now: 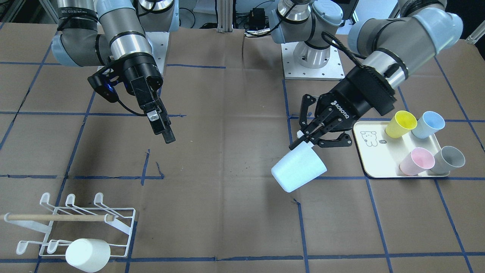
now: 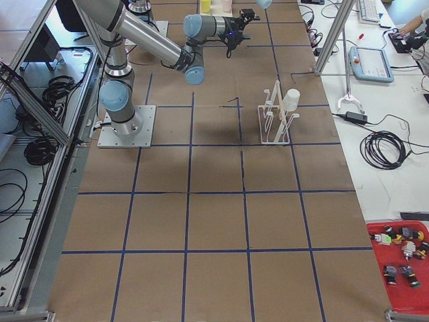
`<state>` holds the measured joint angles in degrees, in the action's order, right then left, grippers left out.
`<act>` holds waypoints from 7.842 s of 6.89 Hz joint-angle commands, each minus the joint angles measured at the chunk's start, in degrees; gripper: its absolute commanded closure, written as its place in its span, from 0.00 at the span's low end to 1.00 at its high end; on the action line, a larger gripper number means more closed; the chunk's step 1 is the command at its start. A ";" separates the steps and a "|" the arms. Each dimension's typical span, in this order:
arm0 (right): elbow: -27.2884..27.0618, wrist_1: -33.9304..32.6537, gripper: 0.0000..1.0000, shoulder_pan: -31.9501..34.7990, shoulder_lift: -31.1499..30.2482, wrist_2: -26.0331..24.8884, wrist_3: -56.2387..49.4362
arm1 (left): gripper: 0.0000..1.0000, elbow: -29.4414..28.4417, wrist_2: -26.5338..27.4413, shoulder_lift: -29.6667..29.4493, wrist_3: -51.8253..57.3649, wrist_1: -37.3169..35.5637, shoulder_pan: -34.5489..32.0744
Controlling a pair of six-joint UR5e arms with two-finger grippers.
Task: Transfer IKEA cup to right arm and place on rack
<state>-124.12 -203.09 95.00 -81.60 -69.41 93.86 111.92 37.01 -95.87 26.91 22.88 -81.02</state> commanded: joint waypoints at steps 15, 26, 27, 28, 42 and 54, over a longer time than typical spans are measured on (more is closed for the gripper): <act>9.69 10.70 0.00 9.41 7.06 0.07 4.67 | 0.96 12.71 -0.18 -8.63 -27.26 -48.28 -8.27; 11.19 11.49 0.50 10.55 8.47 0.24 1.44 | 0.94 12.53 -0.09 -8.63 -27.35 -48.11 -8.27; 11.19 11.49 0.58 10.55 8.47 0.24 0.81 | 0.92 12.45 -0.09 -8.63 -27.35 -48.02 -8.27; 11.27 11.40 0.61 10.55 8.47 0.33 0.80 | 0.77 12.36 0.08 -8.54 -27.35 -47.84 -8.27; 15.14 10.09 0.91 -4.10 10.05 -0.64 -32.33 | 0.04 0.46 6.51 -6.61 -31.31 -16.74 5.18; 22.43 0.31 0.90 -24.60 25.96 -3.80 -92.36 | 0.00 -23.68 50.44 2.53 -30.78 69.76 -6.34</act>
<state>-102.00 -204.11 71.04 -56.07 -73.07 2.73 87.77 86.89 -93.91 -3.88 91.66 -87.36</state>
